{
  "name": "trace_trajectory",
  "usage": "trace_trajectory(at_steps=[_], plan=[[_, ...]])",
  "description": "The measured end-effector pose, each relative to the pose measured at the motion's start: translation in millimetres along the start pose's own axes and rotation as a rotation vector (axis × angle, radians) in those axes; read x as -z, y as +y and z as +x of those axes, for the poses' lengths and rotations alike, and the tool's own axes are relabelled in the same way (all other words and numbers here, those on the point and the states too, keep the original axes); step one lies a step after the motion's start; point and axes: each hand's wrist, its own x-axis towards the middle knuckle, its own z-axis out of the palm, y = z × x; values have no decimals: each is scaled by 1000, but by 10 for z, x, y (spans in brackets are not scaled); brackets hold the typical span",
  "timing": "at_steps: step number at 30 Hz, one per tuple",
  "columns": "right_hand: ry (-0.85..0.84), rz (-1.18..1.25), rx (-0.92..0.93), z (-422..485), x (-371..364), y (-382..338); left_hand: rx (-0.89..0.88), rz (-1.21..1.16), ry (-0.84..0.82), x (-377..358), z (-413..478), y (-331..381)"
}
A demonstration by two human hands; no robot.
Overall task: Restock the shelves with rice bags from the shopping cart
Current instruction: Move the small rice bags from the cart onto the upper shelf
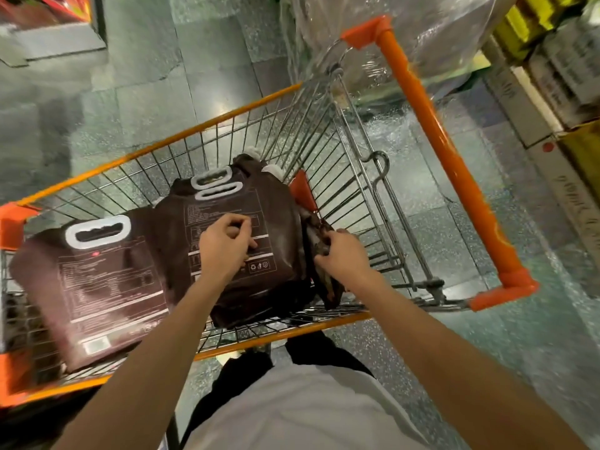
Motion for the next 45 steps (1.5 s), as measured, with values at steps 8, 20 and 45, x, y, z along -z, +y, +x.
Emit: trace_trajectory(at_steps=[8,20,45], plan=[[71,193,-63,-75,39,14,5,-32,-37,32,-18,12],[342,116,100,-458,1054,-499,152,-29,-252,109,40,117],[-126,472,0,-190,285,-763,281,-353,-4,1150,284,-75]])
